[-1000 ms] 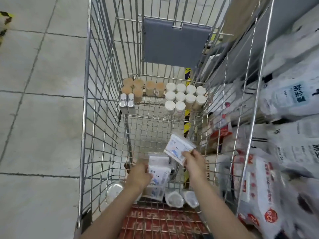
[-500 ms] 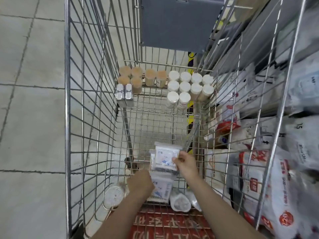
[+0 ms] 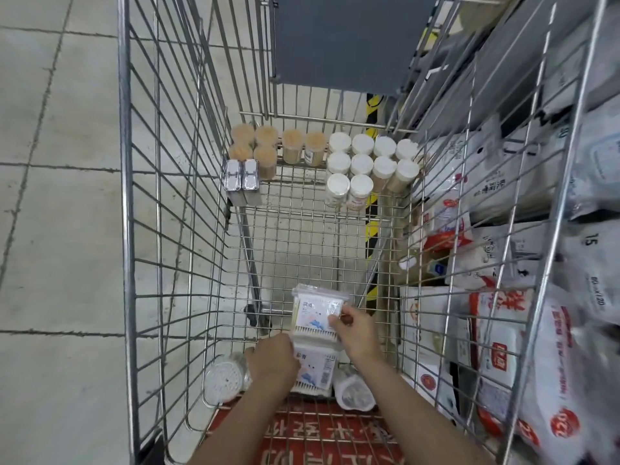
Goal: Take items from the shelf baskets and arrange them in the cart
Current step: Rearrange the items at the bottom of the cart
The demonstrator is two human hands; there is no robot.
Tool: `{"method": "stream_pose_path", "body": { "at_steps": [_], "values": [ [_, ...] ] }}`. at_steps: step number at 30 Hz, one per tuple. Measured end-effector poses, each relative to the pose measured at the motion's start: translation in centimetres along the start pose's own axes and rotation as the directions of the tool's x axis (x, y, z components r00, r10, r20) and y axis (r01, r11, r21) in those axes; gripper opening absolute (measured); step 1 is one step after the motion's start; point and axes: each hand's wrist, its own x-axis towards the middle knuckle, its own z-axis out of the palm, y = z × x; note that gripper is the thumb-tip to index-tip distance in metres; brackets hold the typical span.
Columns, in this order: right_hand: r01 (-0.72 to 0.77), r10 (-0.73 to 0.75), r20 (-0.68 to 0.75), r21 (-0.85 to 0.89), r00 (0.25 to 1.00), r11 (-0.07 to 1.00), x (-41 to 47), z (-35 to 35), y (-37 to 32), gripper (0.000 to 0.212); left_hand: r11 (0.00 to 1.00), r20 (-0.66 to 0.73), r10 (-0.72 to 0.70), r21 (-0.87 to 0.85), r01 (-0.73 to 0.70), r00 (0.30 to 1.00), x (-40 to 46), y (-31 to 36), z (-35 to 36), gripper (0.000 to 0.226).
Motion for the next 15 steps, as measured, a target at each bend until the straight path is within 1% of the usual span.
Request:
{"method": "stream_pose_path", "body": {
  "at_steps": [1, 3, 6, 9, 10, 12, 13, 15],
  "values": [
    [0.011, -0.011, 0.006, -0.019, 1.0, 1.0, 0.1, 0.0, -0.1, 0.001, 1.0, 0.006, 0.004, -0.004, -0.004, 1.0, 0.0, 0.0, 0.0, 0.016],
    [0.013, -0.012, 0.024, -0.066, 1.0, 0.998, 0.2, 0.0, -0.2, 0.002, 1.0, 0.018, 0.017, -0.005, -0.017, 1.0, -0.1, -0.1, -0.1, 0.011],
    [0.015, -0.008, 0.052, -0.153, 0.999, 0.988, 0.4, -0.2, -0.3, 0.015, 0.999, 0.031, 0.045, 0.003, -0.046, 0.998, -0.3, -0.2, -0.4, 0.009],
    [0.038, -0.02, 0.069, -0.262, 0.997, 0.964, 0.3, -0.6, -0.5, 0.027, 0.998, -0.013, 0.058, 0.024, -0.058, 0.998, -0.8, -0.2, -1.0, 0.007],
    [0.041, -0.023, 0.07, -0.279, 0.997, 0.96, 0.0, -0.8, -0.7, 0.032, 0.997, -0.032, 0.064, 0.032, -0.063, 0.997, -1.0, -0.2, -1.3, 0.006],
    [0.037, -0.021, 0.065, -0.254, 0.998, 0.966, -1.0, -1.3, -1.1, 0.04, 0.995, -0.082, 0.091, 0.048, -0.088, 0.992, -1.5, -0.5, -1.8, 0.007],
    [0.038, -0.026, 0.054, -0.251, 0.998, 0.967, -1.7, -1.6, -1.3, 0.041, 0.993, -0.105, 0.117, 0.047, -0.113, 0.988, -1.8, -0.7, -2.1, 0.008],
    [0.057, -0.053, 0.022, -0.324, 0.998, 0.944, -3.7, -2.4, -1.9, 0.04, 0.981, -0.125, 0.192, 0.037, -0.189, 0.973, -2.8, -1.2, -2.8, 0.013]
  ]
}}
